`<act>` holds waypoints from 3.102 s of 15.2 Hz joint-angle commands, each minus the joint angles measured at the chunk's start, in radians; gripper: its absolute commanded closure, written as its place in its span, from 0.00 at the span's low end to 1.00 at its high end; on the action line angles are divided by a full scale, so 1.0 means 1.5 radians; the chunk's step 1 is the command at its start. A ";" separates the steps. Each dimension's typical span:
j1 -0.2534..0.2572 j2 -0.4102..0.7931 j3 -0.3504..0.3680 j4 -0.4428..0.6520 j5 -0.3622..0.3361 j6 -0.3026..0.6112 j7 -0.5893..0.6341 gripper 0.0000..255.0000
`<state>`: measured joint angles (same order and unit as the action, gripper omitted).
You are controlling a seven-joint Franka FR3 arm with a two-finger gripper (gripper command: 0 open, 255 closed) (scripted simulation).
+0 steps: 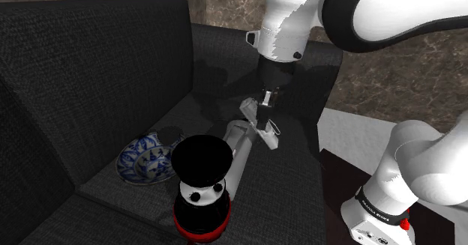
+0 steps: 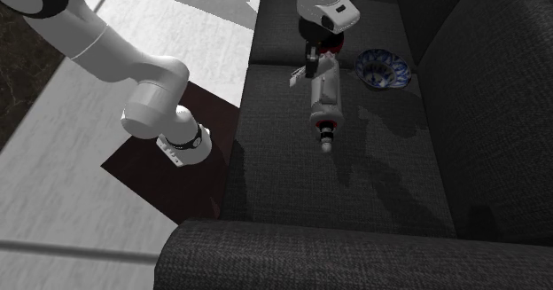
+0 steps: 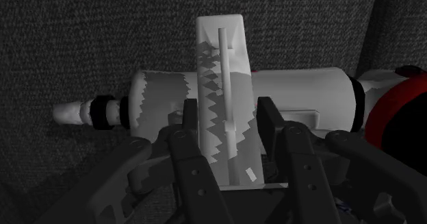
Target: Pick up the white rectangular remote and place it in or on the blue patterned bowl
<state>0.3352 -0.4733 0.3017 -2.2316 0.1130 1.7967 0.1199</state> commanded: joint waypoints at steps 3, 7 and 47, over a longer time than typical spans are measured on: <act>-0.008 0.116 0.034 0.100 -0.023 0.016 0.040 1.00; -0.009 0.229 0.064 0.211 -0.059 0.012 0.086 1.00; 0.091 0.650 0.087 0.619 -0.233 -0.014 0.213 0.00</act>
<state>0.4718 0.5020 0.4329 -1.3030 -0.2372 1.7755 0.4400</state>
